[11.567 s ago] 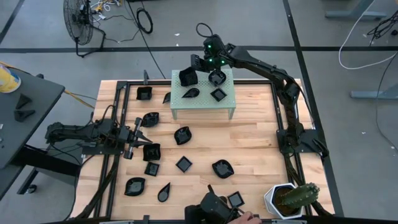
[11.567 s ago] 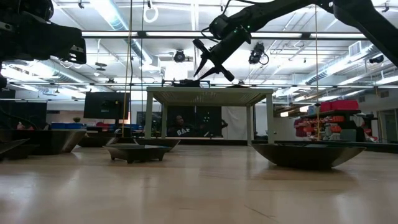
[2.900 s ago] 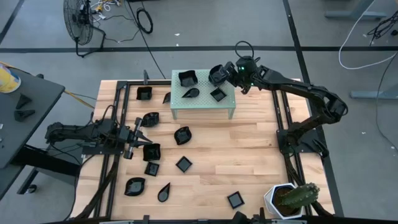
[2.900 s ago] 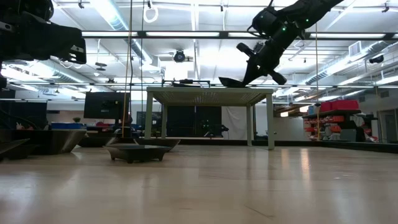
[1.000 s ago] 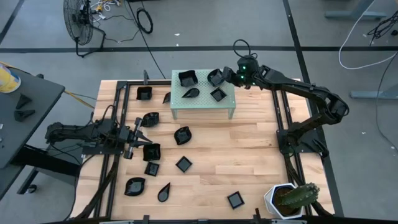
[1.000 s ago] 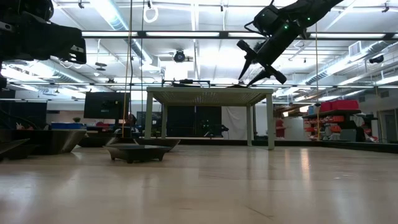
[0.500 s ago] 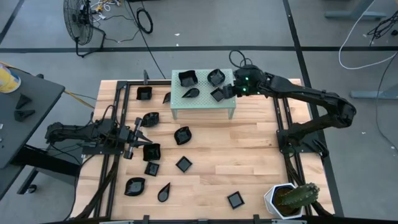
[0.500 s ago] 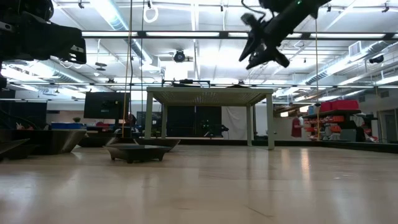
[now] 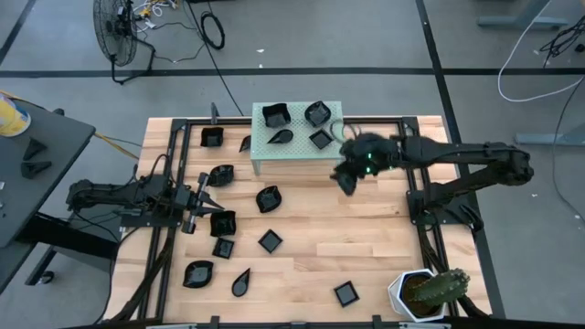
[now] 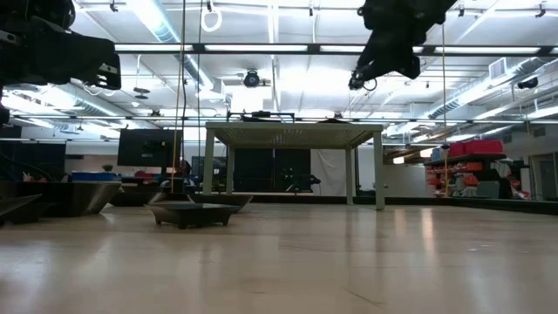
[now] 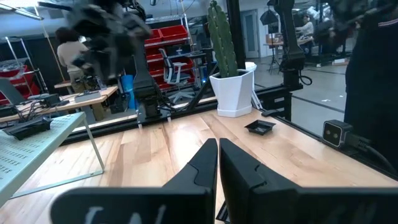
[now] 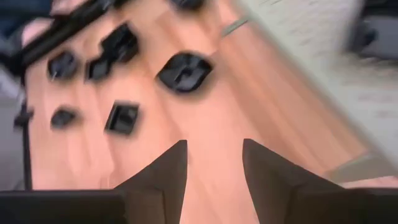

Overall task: Pick & Place Mini shaped plates
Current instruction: Stack the square plate on top of the square plate on the shelf

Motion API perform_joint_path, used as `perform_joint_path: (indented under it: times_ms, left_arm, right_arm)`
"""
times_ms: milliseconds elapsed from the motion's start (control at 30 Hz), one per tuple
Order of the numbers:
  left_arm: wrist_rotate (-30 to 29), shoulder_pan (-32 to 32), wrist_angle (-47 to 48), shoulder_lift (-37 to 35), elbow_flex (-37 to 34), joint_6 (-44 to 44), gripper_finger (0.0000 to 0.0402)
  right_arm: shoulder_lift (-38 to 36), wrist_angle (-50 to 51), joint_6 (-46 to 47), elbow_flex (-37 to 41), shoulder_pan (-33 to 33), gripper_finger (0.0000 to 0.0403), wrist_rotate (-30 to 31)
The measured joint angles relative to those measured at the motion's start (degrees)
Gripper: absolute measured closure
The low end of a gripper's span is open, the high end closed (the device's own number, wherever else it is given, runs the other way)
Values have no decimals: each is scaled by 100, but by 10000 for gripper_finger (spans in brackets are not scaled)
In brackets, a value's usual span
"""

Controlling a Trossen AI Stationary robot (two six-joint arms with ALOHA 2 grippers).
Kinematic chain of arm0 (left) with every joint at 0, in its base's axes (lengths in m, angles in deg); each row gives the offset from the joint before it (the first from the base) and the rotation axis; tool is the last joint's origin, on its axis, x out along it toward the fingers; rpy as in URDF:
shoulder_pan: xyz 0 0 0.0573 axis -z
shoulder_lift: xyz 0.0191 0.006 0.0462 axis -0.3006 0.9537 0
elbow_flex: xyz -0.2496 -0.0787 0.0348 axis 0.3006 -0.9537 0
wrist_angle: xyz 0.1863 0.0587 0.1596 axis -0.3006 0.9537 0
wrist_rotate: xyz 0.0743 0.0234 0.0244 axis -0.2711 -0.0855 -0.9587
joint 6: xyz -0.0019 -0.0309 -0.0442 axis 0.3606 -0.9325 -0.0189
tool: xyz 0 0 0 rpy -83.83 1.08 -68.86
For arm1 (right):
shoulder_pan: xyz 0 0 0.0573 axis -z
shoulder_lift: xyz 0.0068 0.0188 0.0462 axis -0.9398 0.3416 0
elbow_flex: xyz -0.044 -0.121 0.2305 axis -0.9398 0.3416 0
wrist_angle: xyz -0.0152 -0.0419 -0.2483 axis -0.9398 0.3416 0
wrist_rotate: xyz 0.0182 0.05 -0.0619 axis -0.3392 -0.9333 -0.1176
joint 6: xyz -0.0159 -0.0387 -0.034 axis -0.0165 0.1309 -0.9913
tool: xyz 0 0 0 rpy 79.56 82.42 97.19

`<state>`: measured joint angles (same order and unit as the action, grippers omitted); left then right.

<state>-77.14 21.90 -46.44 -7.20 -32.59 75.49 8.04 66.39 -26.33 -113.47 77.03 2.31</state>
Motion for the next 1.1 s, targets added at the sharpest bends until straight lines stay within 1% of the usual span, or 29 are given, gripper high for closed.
perform_joint_path:
  times_ms: [233,500,700,900,1100]
  left_arm:
    - [0,1,0,0,0,0,378]
    - [0,2,0,0,-2,0,378]
    - [0,1,0,0,0,-1,378]
    - [0,0,0,0,0,0,378]
    - [0,2,0,0,0,0,378]
  right_arm:
    - [186,-116,-555,43,-1016,245,9]
    - [794,-358,-588,43,-2216,245,-25]
    - [1442,-727,-937,45,-3054,245,-668]
    - [2178,-1027,-880,43,-3636,245,-746]
    - [2832,-1043,-1154,-244,-4106,245,-748]
